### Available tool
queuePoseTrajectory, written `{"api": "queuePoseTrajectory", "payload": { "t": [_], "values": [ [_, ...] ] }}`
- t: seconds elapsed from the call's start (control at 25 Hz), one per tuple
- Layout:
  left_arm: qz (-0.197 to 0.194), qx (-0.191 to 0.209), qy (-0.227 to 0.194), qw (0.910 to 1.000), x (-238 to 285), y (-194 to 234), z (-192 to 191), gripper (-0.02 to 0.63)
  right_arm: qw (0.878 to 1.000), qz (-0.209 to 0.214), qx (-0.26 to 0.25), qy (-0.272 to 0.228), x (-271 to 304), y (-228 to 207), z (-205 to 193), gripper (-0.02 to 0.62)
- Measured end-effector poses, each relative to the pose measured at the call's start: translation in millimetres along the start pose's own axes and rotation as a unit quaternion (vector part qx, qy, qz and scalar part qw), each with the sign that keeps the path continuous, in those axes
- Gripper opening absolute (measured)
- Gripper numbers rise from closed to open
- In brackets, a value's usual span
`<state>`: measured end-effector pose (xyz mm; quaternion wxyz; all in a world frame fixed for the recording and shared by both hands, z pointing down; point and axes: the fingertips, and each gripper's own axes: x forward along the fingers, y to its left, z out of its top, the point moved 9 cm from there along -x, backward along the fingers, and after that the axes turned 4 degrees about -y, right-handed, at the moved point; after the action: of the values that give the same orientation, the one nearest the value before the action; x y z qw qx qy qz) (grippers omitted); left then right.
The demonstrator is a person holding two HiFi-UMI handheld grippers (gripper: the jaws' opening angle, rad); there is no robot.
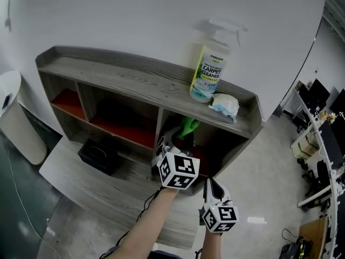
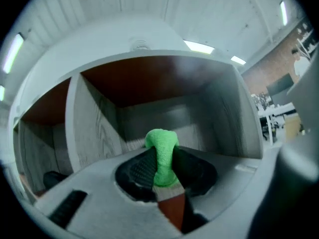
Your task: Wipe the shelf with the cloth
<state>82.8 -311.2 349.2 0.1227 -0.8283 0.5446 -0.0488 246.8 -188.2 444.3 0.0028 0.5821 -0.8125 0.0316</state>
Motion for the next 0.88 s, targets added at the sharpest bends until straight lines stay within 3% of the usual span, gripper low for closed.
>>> {"api": "queuePoseTrajectory", "payload": {
  "t": [0.16, 0.48, 0.68, 0.88],
  "values": [
    [0.044, -0.041, -0.025, 0.9979, -2.2, 7.3, -1.4, 0.086, 1.0, 0.007, -0.001, 0.0, 2.8, -0.6, 1.5, 0.009],
    [0.047, -0.076, -0.013, 0.9959, 17.6, 13.0, -8.4, 0.086, 1.0, 0.009, -0.003, 0.002, 1.7, -3.8, 2.1, 0.009],
    [0.029, -0.076, -0.011, 0.9966, 32.2, 8.1, -8.1, 0.086, 1.0, -0.001, -0.002, 0.001, -5.8, -10.1, 2.4, 0.009],
    [-0.023, -0.066, -0.015, 0.9975, 42.4, -22.8, 0.0, 0.086, 1.0, -0.015, -0.001, -0.001, -14.1, -16.3, 3.2, 0.009]
  ]
}}
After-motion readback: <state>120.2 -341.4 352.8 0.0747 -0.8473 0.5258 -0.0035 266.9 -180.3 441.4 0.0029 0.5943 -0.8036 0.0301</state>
